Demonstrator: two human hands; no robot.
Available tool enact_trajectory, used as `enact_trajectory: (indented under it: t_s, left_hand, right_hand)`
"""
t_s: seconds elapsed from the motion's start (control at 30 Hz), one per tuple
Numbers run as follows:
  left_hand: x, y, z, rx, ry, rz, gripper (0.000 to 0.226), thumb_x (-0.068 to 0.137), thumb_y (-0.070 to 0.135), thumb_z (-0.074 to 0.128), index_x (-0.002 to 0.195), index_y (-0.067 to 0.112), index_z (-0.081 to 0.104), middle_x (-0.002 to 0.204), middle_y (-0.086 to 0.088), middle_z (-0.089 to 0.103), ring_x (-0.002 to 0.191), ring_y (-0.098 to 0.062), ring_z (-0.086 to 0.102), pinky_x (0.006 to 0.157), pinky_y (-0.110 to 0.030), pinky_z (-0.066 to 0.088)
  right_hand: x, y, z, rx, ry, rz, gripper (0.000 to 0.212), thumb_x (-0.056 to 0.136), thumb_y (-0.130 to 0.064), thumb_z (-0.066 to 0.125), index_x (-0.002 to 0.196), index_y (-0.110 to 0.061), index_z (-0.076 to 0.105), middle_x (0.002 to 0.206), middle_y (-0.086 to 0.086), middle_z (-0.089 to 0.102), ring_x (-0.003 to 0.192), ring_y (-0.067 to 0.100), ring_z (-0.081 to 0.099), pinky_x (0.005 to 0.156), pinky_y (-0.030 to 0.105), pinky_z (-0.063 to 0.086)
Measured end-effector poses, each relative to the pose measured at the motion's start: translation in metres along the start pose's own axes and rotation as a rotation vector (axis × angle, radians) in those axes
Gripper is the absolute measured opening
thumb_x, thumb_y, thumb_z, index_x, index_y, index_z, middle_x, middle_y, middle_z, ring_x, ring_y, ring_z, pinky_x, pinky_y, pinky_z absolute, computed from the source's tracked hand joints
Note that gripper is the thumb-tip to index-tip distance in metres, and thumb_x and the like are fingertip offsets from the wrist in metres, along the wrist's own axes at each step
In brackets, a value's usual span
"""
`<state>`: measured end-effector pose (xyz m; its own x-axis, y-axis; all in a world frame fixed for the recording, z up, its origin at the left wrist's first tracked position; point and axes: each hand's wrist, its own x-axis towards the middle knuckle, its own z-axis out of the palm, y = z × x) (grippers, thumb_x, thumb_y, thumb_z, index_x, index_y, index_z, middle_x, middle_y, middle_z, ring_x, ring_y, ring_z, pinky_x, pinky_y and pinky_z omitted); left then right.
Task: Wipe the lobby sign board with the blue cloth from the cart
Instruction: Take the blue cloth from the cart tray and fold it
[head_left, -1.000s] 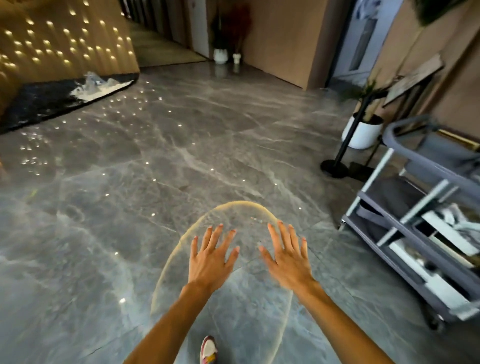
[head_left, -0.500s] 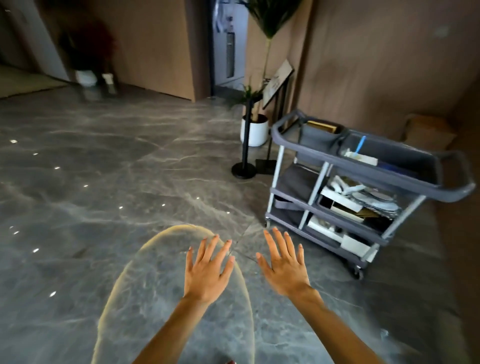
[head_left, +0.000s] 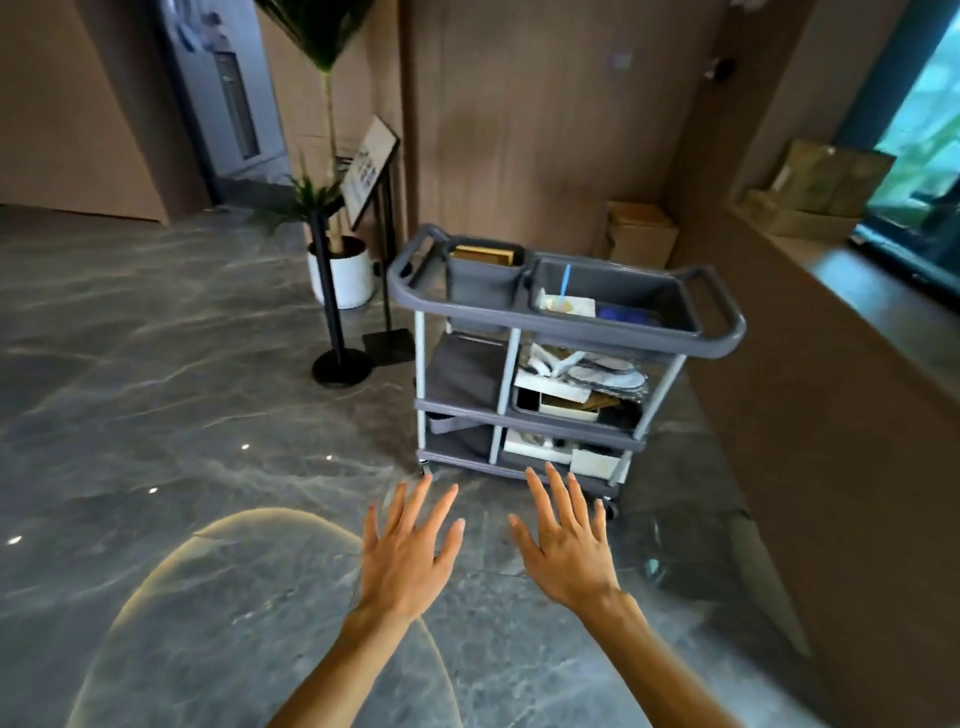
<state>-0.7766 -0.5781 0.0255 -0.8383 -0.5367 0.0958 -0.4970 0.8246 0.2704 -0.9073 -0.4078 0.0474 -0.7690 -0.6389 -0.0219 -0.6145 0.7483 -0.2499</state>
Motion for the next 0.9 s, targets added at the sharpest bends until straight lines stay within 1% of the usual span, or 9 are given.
enact_trajectory:
  t_s: [0.1, 0.27, 0.33, 0.43, 0.47, 0.57, 0.73, 0.87, 0.9]
  left_hand:
    - [0.025, 0.009, 0.005, -0.021, 0.005, 0.07, 0.064, 0.096, 0.064, 0.008, 0.155, 0.046, 0.025, 0.168, 0.009, 0.016, 0.156, -0.02, 0.012, 0.124, -0.053, 0.013]
    - [0.063, 0.029, 0.024, -0.015, -0.028, 0.159, 0.061, 0.099, 0.064, 0.011, 0.155, 0.047, 0.026, 0.168, 0.009, 0.019, 0.156, -0.02, 0.012, 0.123, -0.052, 0.016]
    - [0.074, 0.035, 0.031, -0.004, -0.028, 0.176, 0.061, 0.099, 0.064, 0.012, 0.154, 0.045, 0.031, 0.166, 0.008, 0.024, 0.155, -0.021, 0.02, 0.122, -0.053, 0.02]
    - [0.095, 0.057, 0.042, -0.008, -0.038, 0.217, 0.059, 0.099, 0.062, 0.017, 0.15, 0.043, 0.041, 0.162, 0.006, 0.036, 0.15, -0.023, 0.032, 0.117, -0.056, 0.031]
    - [0.102, 0.062, 0.047, -0.012, -0.039, 0.231, 0.06, 0.098, 0.062, 0.017, 0.15, 0.043, 0.041, 0.162, 0.006, 0.035, 0.15, -0.023, 0.032, 0.117, -0.056, 0.03]
    - [0.133, 0.082, 0.061, -0.02, -0.069, 0.266, 0.063, 0.097, 0.066, 0.009, 0.153, 0.046, 0.03, 0.166, 0.009, 0.023, 0.155, -0.019, 0.018, 0.121, -0.054, 0.019]
    - [0.195, 0.128, 0.078, -0.026, -0.073, 0.308, 0.063, 0.096, 0.066, 0.007, 0.154, 0.049, 0.025, 0.168, 0.011, 0.017, 0.156, -0.016, 0.012, 0.123, -0.051, 0.012]
    - [0.25, 0.163, 0.088, -0.028, -0.067, 0.326, 0.06, 0.097, 0.065, 0.013, 0.153, 0.049, 0.026, 0.167, 0.009, 0.021, 0.155, -0.018, 0.017, 0.123, -0.052, 0.015]
    - [0.264, 0.173, 0.091, -0.027, -0.075, 0.327, 0.059, 0.098, 0.065, 0.013, 0.154, 0.049, 0.025, 0.168, 0.009, 0.019, 0.155, -0.018, 0.015, 0.123, -0.052, 0.015]
  right_hand:
    - [0.013, 0.011, -0.003, 0.01, 0.021, 0.07, 0.069, 0.097, -0.068, 0.014, 0.156, -0.04, -0.009, 0.167, -0.011, -0.014, 0.153, 0.016, -0.017, 0.123, 0.051, -0.007]
    - [0.032, 0.034, -0.013, 0.028, 0.028, 0.153, 0.069, 0.098, -0.067, 0.014, 0.156, -0.04, -0.012, 0.167, -0.01, -0.016, 0.153, 0.017, -0.02, 0.122, 0.051, -0.01]
    - [0.036, 0.042, -0.015, 0.031, 0.023, 0.169, 0.069, 0.099, -0.067, 0.014, 0.156, -0.039, -0.012, 0.167, -0.009, -0.016, 0.153, 0.017, -0.02, 0.123, 0.051, -0.01]
    - [0.047, 0.067, -0.018, 0.042, 0.027, 0.225, 0.069, 0.099, -0.066, 0.014, 0.157, -0.038, -0.01, 0.167, -0.009, -0.015, 0.153, 0.016, -0.019, 0.124, 0.052, -0.009]
    - [0.052, 0.074, -0.02, 0.046, 0.026, 0.24, 0.069, 0.099, -0.066, 0.014, 0.157, -0.038, -0.011, 0.167, -0.009, -0.016, 0.153, 0.016, -0.019, 0.124, 0.052, -0.009]
    - [0.073, 0.099, -0.024, 0.065, 0.042, 0.274, 0.069, 0.098, -0.067, 0.013, 0.156, -0.039, -0.012, 0.166, -0.011, -0.016, 0.153, 0.016, -0.019, 0.124, 0.052, -0.008]
    - [0.119, 0.152, -0.034, 0.062, 0.085, 0.31, 0.07, 0.096, -0.068, 0.011, 0.156, -0.04, -0.013, 0.166, -0.012, -0.017, 0.153, 0.016, -0.018, 0.124, 0.053, -0.006]
    - [0.162, 0.196, -0.043, 0.066, 0.076, 0.323, 0.07, 0.094, -0.07, 0.007, 0.155, -0.042, -0.014, 0.165, -0.013, -0.019, 0.153, 0.016, -0.02, 0.124, 0.053, -0.007]
    - [0.172, 0.207, -0.046, 0.065, 0.075, 0.322, 0.07, 0.094, -0.07, 0.007, 0.155, -0.042, -0.014, 0.165, -0.013, -0.019, 0.153, 0.016, -0.02, 0.124, 0.053, -0.007]
